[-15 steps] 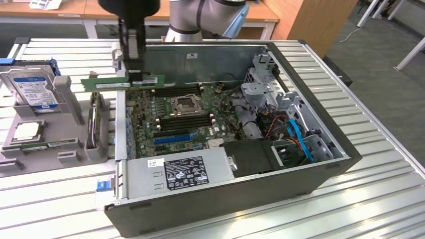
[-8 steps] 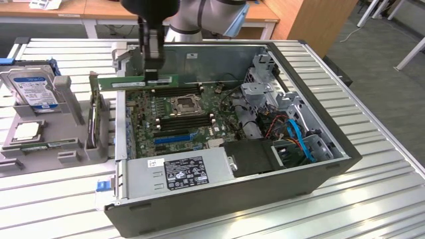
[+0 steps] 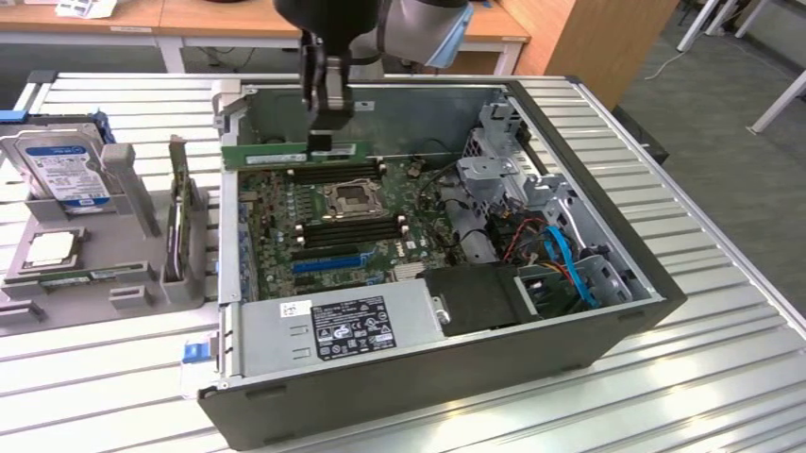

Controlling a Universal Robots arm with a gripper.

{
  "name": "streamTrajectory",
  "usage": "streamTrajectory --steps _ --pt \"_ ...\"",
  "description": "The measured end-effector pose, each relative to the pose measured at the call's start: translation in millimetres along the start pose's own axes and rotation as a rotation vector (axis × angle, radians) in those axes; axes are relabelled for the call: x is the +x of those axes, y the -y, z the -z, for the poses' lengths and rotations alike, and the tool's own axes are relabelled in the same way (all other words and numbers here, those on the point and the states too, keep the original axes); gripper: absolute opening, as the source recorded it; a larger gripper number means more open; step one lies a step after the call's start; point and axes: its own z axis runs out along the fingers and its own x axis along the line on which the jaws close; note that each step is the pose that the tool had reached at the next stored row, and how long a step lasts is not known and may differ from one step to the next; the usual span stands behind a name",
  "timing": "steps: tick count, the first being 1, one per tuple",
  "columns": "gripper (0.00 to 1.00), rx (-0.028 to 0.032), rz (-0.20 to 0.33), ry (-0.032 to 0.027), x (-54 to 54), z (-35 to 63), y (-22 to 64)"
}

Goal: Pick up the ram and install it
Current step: 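Pick up the ram and move it above insertion slot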

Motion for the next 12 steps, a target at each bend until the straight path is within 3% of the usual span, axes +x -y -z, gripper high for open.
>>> streamTrajectory --steps 12 --pt "0.12 -0.0005 0.0 0.0 -0.3 1.9 39.3"
